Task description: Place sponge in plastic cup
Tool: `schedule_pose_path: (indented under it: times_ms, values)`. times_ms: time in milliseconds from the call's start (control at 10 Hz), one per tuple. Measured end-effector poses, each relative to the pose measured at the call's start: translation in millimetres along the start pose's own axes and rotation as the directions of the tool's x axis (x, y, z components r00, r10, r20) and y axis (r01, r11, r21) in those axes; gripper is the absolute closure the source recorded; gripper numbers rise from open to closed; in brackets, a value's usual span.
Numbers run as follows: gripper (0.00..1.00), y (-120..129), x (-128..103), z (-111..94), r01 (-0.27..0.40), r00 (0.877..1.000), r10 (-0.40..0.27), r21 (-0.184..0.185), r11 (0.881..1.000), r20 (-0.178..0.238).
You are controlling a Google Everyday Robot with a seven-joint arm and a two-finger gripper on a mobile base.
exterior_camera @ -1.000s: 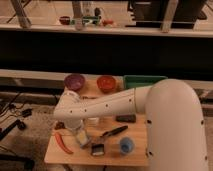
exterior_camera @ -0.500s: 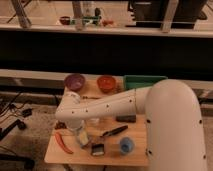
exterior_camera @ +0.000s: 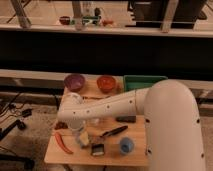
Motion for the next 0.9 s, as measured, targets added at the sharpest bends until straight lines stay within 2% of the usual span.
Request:
schedule_pose_path:
  times_ms: [900]
  values:
    - [0.20, 2.5, 10.1, 11.1, -0.022, 1.000, 0.022, 0.001, 1.000, 0.018]
